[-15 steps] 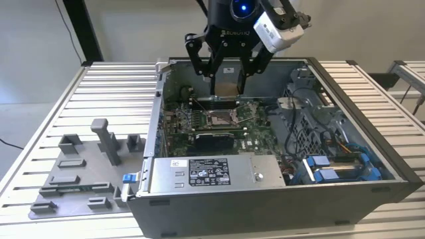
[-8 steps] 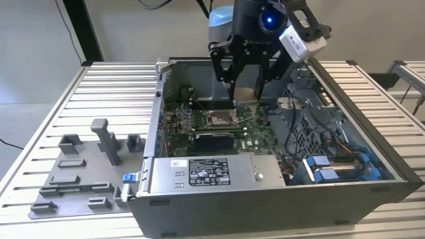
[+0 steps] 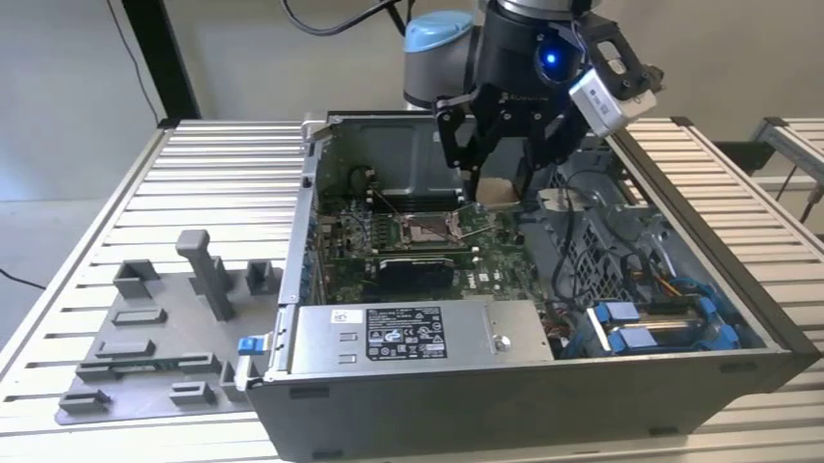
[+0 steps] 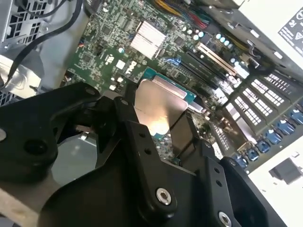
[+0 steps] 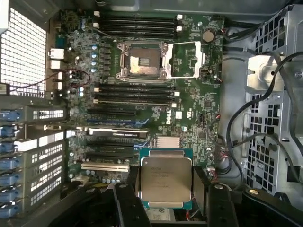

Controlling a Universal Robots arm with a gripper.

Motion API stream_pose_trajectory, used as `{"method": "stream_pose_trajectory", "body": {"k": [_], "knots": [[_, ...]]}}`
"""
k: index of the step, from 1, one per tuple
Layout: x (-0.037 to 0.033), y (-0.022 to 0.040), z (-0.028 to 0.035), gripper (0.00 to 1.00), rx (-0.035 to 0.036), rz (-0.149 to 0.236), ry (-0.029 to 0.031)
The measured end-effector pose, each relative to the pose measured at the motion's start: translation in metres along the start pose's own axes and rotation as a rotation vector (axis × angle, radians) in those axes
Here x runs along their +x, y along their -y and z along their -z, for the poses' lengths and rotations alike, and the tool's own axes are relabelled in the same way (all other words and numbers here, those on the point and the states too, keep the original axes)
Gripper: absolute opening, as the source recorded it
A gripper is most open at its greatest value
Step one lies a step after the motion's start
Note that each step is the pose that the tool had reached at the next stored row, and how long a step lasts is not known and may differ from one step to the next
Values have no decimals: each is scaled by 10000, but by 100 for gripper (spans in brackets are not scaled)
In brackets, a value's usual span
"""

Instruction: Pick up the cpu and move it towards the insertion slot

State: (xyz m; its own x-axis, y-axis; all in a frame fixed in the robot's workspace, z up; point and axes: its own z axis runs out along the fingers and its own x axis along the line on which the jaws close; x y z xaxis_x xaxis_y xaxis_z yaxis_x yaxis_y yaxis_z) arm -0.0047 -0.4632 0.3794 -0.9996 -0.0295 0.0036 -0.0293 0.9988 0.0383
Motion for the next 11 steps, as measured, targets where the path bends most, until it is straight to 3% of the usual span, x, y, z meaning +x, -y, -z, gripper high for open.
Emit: {"method": "stream_pose_trajectory", "body": {"k": [5, 11], "knots": [[-4, -20, -92, 0, 1, 0, 0], [-8, -169, -207, 0, 2, 0, -1]]}}
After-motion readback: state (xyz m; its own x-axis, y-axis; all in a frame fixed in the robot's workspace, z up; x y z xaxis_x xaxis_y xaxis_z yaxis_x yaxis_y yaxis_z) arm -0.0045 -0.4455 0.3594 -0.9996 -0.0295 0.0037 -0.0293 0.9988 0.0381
